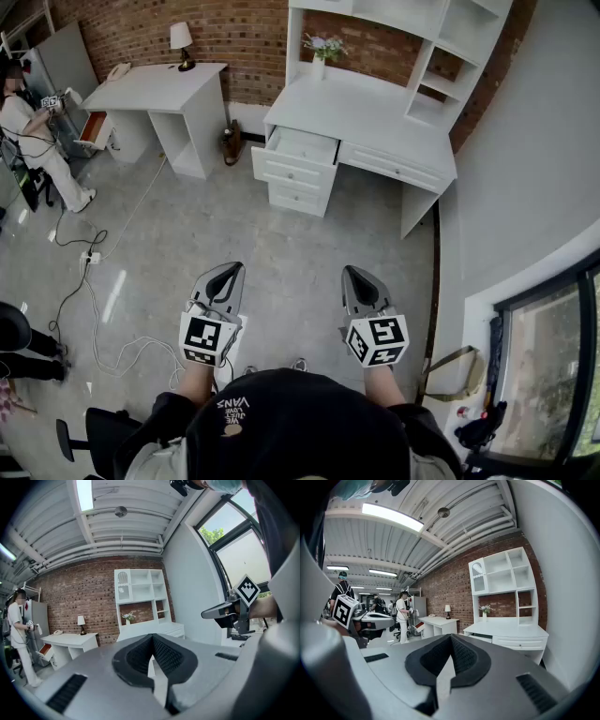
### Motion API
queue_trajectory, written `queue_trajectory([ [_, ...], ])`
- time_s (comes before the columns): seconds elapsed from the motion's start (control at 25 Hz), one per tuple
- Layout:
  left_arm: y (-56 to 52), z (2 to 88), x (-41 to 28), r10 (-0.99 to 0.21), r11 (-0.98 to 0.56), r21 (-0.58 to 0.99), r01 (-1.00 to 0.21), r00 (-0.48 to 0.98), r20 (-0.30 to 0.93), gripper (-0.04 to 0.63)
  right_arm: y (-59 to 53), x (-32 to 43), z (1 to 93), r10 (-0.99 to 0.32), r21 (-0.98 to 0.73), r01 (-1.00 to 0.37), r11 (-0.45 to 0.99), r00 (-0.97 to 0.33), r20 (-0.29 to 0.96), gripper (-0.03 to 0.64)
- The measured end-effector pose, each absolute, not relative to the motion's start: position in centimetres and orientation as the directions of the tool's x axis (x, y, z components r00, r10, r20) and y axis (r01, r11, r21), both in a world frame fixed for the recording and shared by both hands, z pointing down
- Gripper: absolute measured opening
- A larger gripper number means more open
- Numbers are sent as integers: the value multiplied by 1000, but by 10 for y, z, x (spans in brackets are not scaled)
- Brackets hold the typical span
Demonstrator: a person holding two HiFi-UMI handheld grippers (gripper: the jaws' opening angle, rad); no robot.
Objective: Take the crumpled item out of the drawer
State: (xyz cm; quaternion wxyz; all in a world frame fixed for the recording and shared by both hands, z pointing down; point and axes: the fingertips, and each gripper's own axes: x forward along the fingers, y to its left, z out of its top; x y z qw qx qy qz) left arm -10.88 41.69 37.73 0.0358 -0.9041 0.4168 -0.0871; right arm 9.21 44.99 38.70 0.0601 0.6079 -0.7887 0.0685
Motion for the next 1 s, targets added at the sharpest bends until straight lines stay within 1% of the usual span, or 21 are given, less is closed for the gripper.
queue_trajectory([
  [0.12, 423, 379, -99, -762, -647, -137, -750, 634, 132, 5, 455, 101, 390, -945, -55, -963, 264, -269, 186, -3],
  [0.28, 430, 384, -85, -756, -654, -117, -748, 642, 126, 5, 459, 109, 389, -935, -104, -946, 308, -321, 152, -2],
  [0.4, 434, 389, -78, -763, -645, -84, -760, 635, 117, 6, 462, 119, 390, -936, -71, -946, 317, -324, 137, -2],
  [0.6, 433, 402, -66, -747, -661, -50, -749, 650, 140, 9, 458, 131, 392, -939, -94, -944, 316, -326, 113, 10],
  [0.64, 431, 403, -64, -746, -662, -49, -748, 651, 141, 9, 456, 133, 394, -938, -99, -943, 316, -327, 114, 24],
  [0.72, 427, 402, -60, -743, -665, -43, -746, 654, 140, 35, 450, 135, 399, -937, -109, -943, 315, -328, 123, 113],
  [0.76, 424, 404, -59, -740, -667, -37, -744, 656, 145, 57, 447, 135, 402, -935, -114, -942, 316, -329, 131, 134],
  [0.88, 412, 408, -57, -728, -678, -14, -735, 669, 150, 85, 436, 135, 409, -930, -117, -941, 317, -333, 156, 153],
  [1.0, 392, 414, -54, -711, -696, -2, -718, 688, 143, 98, 419, 137, 416, -932, -113, -946, 304, -320, 171, 158],
])
